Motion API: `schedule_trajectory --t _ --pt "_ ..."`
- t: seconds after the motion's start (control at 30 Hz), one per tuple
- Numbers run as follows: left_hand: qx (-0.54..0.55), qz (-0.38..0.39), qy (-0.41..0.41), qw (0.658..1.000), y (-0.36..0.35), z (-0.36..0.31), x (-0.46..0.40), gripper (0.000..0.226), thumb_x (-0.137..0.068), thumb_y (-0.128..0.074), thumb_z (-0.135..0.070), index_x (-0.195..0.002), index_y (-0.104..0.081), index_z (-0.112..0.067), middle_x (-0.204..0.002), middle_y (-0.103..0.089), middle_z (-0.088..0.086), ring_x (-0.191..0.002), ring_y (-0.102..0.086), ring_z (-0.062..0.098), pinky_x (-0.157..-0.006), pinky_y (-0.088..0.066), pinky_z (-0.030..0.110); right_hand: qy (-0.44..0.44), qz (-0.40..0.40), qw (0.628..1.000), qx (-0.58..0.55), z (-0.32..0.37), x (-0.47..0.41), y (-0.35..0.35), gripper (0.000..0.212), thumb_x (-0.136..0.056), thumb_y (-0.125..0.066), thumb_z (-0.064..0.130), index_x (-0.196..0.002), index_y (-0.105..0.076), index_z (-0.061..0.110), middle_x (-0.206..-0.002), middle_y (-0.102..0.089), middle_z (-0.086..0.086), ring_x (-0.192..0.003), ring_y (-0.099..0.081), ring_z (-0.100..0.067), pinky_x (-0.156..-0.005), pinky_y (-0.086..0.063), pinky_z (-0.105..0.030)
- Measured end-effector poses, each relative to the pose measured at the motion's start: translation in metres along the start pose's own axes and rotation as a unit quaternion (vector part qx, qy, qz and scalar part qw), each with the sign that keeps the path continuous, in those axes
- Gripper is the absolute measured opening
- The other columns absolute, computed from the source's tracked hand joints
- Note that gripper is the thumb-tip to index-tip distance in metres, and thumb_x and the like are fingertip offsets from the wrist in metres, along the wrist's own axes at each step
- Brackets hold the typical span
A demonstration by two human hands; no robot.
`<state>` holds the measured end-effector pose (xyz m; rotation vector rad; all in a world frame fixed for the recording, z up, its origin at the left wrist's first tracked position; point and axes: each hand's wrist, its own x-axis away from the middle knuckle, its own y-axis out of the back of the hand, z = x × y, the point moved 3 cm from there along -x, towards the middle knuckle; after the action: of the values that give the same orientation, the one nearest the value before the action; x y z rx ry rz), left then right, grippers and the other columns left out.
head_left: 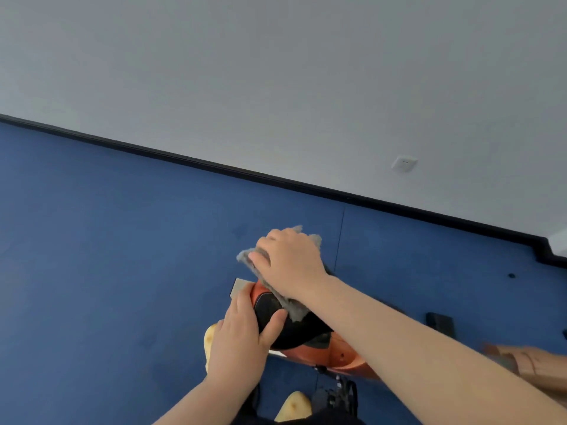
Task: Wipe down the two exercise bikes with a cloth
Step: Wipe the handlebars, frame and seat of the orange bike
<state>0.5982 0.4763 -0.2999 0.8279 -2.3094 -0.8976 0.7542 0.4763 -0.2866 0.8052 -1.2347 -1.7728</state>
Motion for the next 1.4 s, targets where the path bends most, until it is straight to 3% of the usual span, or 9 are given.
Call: schedule_trajectory --t 0.1,0.27,0.33,0.47,0.6,0.77,1.0,1.2,1.4 --pt "-0.01 0.003 0.004 1.0 0.0 0.0 -0.001 0.061 -0.081 -0.036 -0.068 -0.129 -0.037 -0.031 -0.114 -0.053 -0.014 -0.103 -0.059 0.018 -0.09 -0.047 0.041 0.13 0.04 0.984 -0.114 -0.015 0.015 0.01 0.029 -0.096 -0.045 0.048 -0.108 -0.065 0.031 -0.113 -0.059 0.014 -0.109 -0.048 -0.01 -0.09 -0.036 -0.032" --pt "-0.021 0.003 0.006 1.0 -0.001 0.0 -0.002 0.059 -0.081 -0.035 -0.068 -0.127 -0.037 -0.031 -0.115 -0.053 -0.012 -0.1 -0.059 0.018 -0.09 -0.048 0.041 -0.09 0.208 0.957 -0.178 -0.028 -0.028 0.01 0.043 -0.092 -0.042 0.059 -0.079 -0.068 0.028 -0.088 -0.066 0.009 -0.094 -0.06 -0.017 -0.082 -0.048 -0.037" --pt "-0.033 0.002 0.002 0.999 -0.001 0.002 -0.002 0.064 -0.081 -0.032 -0.069 -0.131 -0.037 -0.028 -0.119 -0.049 -0.011 -0.104 -0.057 0.017 -0.092 -0.048 0.039 -0.153 0.165 0.963 -0.15 -0.029 -0.025 0.002 0.048 -0.091 -0.037 0.058 -0.068 -0.062 0.024 -0.075 -0.062 0.006 -0.082 -0.06 -0.019 -0.069 -0.047 -0.034" --pt "-0.076 -0.026 -0.05 0.996 0.005 -0.004 -0.009 0.072 -0.087 -0.027 -0.062 -0.147 -0.03 -0.022 -0.149 -0.028 -0.005 -0.135 -0.035 0.017 -0.107 -0.034 0.033 -0.203 0.055 0.967 -0.143 -0.033 0.005 0.002 0.048 -0.094 -0.022 0.06 -0.089 -0.056 0.026 -0.08 -0.06 0.007 -0.081 -0.057 -0.02 -0.063 -0.038 -0.033" --pt "-0.053 -0.062 -0.121 0.989 0.019 -0.031 -0.039 0.057 -0.095 -0.019 -0.05 -0.143 -0.04 -0.026 -0.152 -0.029 -0.006 -0.135 -0.032 0.016 -0.108 -0.031 0.036 -0.202 -0.033 0.979 0.001 -0.039 0.062 0.011 0.046 -0.098 -0.012 0.054 -0.115 -0.046 0.028 -0.093 -0.059 0.0 -0.086 -0.062 -0.03 -0.063 -0.034 -0.035" --pt "-0.089 -0.02 -0.173 0.981 0.003 -0.055 -0.078 0.04 -0.106 -0.027 -0.027 -0.142 -0.044 -0.024 -0.15 -0.039 -0.008 -0.137 -0.034 0.012 -0.114 -0.026 0.031 -0.252 0.025 0.967 0.031 -0.057 0.079 0.018 0.038 -0.103 -0.013 0.043 -0.097 -0.044 0.023 -0.088 -0.061 0.0 -0.079 -0.06 -0.028 -0.059 -0.032 -0.033" --pt "-0.04 0.014 -0.203 0.978 -0.006 -0.044 -0.082 0.042 -0.102 -0.03 -0.022 -0.141 -0.044 -0.021 -0.145 -0.044 -0.008 -0.133 -0.035 0.011 -0.107 -0.031 0.025 -0.179 -0.066 0.981 -0.026 -0.017 0.106 0.009 0.05 -0.1 -0.025 0.041 -0.146 -0.038 0.023 -0.141 -0.051 0.001 -0.122 -0.05 -0.017 -0.104 -0.04 -0.037" --pt "-0.026 0.032 -0.205 0.978 -0.006 -0.048 -0.087 0.04 -0.104 -0.03 -0.025 -0.14 -0.046 -0.024 -0.14 -0.043 -0.01 -0.128 -0.032 0.011 -0.104 -0.035 0.032 -0.369 -0.059 0.925 0.072 -0.055 0.109 0.026 0.041 -0.101 -0.023 0.037 -0.08 -0.056 0.027 -0.085 -0.066 0.004 -0.084 -0.061 -0.023 -0.072 -0.033 -0.037" --pt "0.193 0.114 -0.139 0.965 0.002 -0.036 -0.103 0.035 -0.104 -0.037 -0.013 -0.119 -0.058 -0.036 -0.121 -0.051 -0.023 -0.122 -0.042 0.003 -0.103 -0.032 0.024 -0.288 -0.08 0.954 0.002 0.005 0.086 0.013 0.051 -0.099 -0.025 0.042 -0.142 -0.045 0.023 -0.139 -0.054 0.001 -0.123 -0.052 -0.019 -0.108 -0.037 -0.04"
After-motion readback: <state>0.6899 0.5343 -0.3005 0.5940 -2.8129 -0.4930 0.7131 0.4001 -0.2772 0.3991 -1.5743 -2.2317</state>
